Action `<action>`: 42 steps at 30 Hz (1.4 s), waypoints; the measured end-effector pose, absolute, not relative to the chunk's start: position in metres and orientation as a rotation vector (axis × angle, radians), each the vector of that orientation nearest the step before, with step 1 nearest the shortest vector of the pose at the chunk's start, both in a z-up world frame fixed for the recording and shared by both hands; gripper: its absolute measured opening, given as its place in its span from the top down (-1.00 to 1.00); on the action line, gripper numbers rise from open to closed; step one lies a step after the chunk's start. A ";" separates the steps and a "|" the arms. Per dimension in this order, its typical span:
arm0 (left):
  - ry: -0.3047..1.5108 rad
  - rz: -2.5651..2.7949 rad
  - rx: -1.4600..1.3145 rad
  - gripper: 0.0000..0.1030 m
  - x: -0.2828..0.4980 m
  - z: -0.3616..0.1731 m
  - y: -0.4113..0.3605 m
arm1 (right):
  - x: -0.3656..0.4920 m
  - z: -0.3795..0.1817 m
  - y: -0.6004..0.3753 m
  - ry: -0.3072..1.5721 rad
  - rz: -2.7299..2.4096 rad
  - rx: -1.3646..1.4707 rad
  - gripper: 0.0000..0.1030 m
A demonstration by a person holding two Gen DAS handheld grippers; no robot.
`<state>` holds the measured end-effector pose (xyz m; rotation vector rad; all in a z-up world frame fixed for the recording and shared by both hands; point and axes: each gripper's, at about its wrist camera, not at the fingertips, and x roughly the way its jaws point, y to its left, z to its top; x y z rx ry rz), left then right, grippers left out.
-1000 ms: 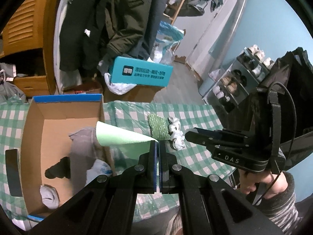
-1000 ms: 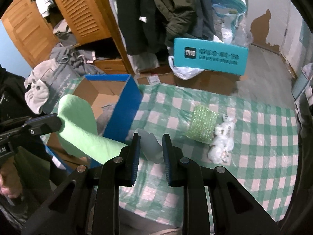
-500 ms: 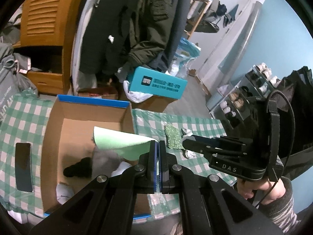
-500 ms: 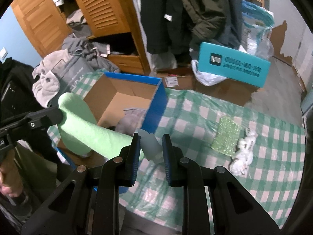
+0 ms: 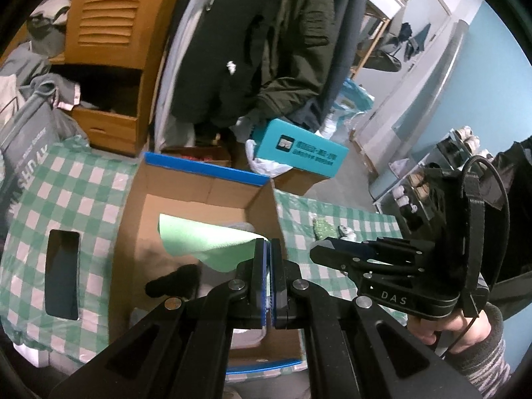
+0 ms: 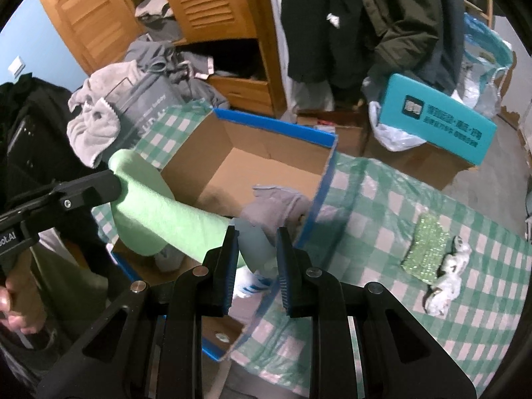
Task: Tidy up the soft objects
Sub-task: 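Open the right tool inside the box while the left tool releases the insole there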
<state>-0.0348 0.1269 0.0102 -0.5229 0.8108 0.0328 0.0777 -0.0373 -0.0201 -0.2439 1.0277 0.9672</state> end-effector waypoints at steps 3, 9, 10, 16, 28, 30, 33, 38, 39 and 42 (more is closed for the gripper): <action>0.820 0.052 -0.523 0.97 -0.036 0.004 0.134 | 0.076 -0.025 -0.026 1.046 0.981 -0.253 0.61; 0.855 0.094 -0.521 0.97 -0.035 -0.013 0.147 | 0.075 -0.035 -0.008 1.080 1.003 -0.262 0.60; 0.862 0.102 -0.520 0.97 -0.035 -0.016 0.149 | 0.075 -0.037 -0.005 1.087 1.006 -0.262 0.60; 0.868 0.117 -0.534 0.97 -0.036 -0.020 0.158 | 0.077 -0.044 0.006 1.110 1.017 -0.262 0.55; 0.916 0.154 -0.552 0.66 -0.034 -0.033 0.163 | 0.084 -0.047 0.008 1.125 0.988 -0.222 0.11; 0.916 0.151 -0.547 0.48 -0.033 -0.033 0.161 | 0.085 -0.046 0.005 1.119 0.978 -0.218 -0.02; 0.906 0.149 -0.520 0.35 -0.033 -0.030 0.155 | 0.086 -0.045 0.002 1.118 0.965 -0.217 -0.10; 0.906 0.134 -0.504 0.24 -0.030 -0.029 0.148 | 0.086 -0.040 -0.006 1.095 0.932 -0.221 -0.27; 0.906 0.134 -0.499 0.19 -0.030 -0.029 0.146 | 0.086 -0.040 -0.009 1.090 0.925 -0.224 -0.28; 0.903 0.129 -0.486 0.08 -0.027 -0.028 0.142 | 0.086 -0.037 -0.015 1.078 0.910 -0.233 -0.30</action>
